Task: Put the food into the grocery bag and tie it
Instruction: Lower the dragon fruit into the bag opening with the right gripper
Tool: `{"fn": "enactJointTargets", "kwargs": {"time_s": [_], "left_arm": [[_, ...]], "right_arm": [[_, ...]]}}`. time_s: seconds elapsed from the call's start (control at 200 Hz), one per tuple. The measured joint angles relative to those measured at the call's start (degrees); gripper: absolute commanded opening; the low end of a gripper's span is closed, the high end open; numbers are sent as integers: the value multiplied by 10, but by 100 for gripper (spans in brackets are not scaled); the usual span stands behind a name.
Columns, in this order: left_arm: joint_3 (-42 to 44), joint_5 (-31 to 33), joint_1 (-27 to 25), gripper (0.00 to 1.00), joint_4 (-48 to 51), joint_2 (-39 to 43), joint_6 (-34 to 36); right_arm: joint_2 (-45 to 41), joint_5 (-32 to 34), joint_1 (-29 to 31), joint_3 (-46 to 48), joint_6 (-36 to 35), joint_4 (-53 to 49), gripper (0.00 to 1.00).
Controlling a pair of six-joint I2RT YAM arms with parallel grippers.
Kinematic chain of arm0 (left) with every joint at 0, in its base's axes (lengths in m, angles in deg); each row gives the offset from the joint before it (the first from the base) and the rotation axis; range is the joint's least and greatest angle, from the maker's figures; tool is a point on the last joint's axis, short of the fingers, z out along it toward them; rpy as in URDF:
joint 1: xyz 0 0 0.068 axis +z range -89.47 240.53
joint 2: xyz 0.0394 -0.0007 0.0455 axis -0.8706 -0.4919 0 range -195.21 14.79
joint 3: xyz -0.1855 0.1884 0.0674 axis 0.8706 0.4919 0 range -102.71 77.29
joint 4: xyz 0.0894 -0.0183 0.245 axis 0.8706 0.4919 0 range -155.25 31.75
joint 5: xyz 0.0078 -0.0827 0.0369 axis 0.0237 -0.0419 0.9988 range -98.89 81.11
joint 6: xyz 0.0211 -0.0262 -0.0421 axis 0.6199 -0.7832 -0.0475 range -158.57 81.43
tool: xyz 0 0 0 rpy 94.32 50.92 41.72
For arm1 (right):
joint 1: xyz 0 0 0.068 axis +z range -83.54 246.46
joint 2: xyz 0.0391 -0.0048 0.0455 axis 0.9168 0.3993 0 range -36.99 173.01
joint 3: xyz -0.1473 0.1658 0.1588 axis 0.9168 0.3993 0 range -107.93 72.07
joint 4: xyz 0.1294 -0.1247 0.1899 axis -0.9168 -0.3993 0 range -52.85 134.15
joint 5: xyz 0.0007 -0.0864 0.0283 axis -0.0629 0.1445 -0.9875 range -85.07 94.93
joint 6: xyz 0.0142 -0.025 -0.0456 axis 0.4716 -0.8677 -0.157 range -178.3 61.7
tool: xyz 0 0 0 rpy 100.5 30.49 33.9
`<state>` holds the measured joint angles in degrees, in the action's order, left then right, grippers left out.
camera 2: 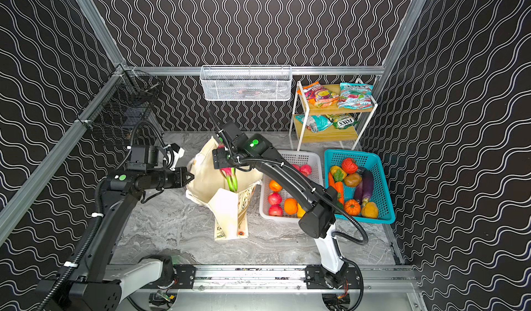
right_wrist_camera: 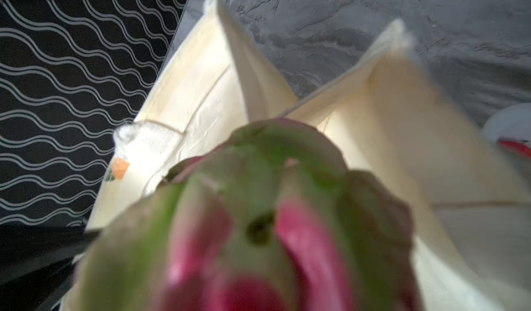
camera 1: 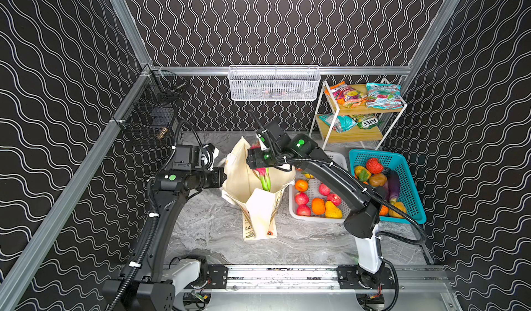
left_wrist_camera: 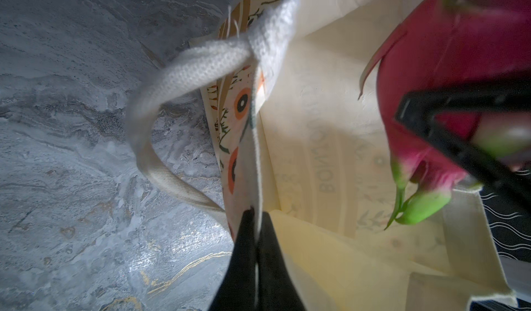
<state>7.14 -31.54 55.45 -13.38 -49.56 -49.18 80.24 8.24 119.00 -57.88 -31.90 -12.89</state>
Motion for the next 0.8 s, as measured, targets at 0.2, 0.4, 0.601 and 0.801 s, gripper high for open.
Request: {"fn": "enactJointTargets", "kwargs": {"time_s": [0.2, 0.4, 0.601, 0.801], "left_arm": [[1, 0, 0, 0, -3, 0, -2], [1, 0, 0, 0, -7, 0, -11], [0, 0, 0, 0, -8, -1, -12], [-3, 0, 0, 0, -8, -2, -14]], "right_arm": [[0, -23, 26, 57, -25, 2, 80], [0, -25, 25, 97, -29, 2, 80], [18, -32, 25, 100, -31, 7, 80], [25, -37, 29, 114, -35, 8, 80]]}}
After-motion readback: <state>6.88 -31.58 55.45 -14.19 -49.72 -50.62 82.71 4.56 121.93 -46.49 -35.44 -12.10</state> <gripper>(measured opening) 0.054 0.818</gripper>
